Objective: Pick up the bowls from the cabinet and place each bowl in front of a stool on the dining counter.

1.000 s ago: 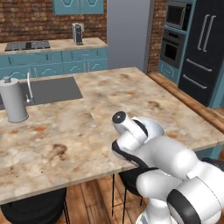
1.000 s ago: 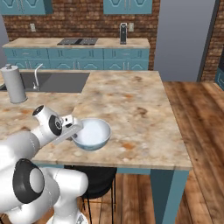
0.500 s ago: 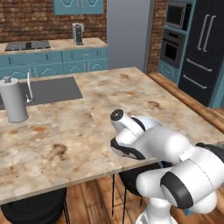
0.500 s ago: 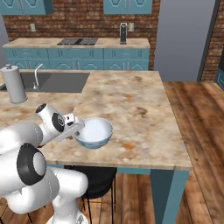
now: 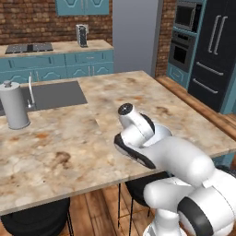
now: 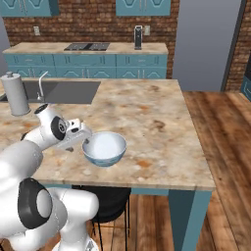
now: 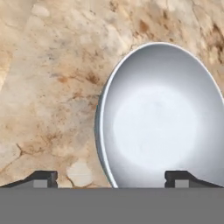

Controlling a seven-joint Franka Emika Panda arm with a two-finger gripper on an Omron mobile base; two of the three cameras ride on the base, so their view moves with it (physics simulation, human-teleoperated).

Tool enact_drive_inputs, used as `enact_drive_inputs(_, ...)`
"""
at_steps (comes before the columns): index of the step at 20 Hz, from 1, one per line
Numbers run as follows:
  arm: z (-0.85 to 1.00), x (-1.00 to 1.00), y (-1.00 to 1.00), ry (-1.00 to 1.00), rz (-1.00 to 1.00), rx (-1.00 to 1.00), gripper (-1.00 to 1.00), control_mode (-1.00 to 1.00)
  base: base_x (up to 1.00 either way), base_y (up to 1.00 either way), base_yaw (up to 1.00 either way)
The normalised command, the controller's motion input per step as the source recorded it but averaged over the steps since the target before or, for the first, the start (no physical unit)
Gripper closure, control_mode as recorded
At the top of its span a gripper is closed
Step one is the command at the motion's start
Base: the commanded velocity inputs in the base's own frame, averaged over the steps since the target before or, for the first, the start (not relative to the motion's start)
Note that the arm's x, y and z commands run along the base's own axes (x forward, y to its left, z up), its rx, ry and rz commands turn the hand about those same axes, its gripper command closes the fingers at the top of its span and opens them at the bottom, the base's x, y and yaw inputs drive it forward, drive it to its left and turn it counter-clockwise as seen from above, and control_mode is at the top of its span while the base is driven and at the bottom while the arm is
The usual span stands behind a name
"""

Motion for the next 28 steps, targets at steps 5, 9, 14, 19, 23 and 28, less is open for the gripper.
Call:
enact_drive_inputs(5, 1.00, -0.90, -0.24, 0.03, -0.11, 0.38, -1.00, -1.00, 0.00, 0.00, 0.00)
enact_drive_inputs(9, 1.00, -0.63, -0.64, 0.00, -0.27, 0.42, -1.00, -1.00, 0.00, 0.00, 0.00)
enact_drive_inputs(14, 0.96, -0.64, -0.53, -0.15, -0.21, 0.33, -1.00, -1.00, 0.00, 0.00, 0.00)
enact_drive_inputs(19, 0.35, -0.61, -0.18, -0.31, -0.18, 0.07, -1.00, -1.00, 0.00, 0.00, 0.00)
enact_drive_inputs(23, 0.16, -0.68, -0.04, -0.09, -0.19, 0.00, -1.00, -1.00, 0.00, 0.00, 0.00)
enact_drive_inputs(28, 0.04, -0.16, 0.00, 0.25, -0.11, 0.00, -1.00, -1.00, 0.00, 0.00, 0.00)
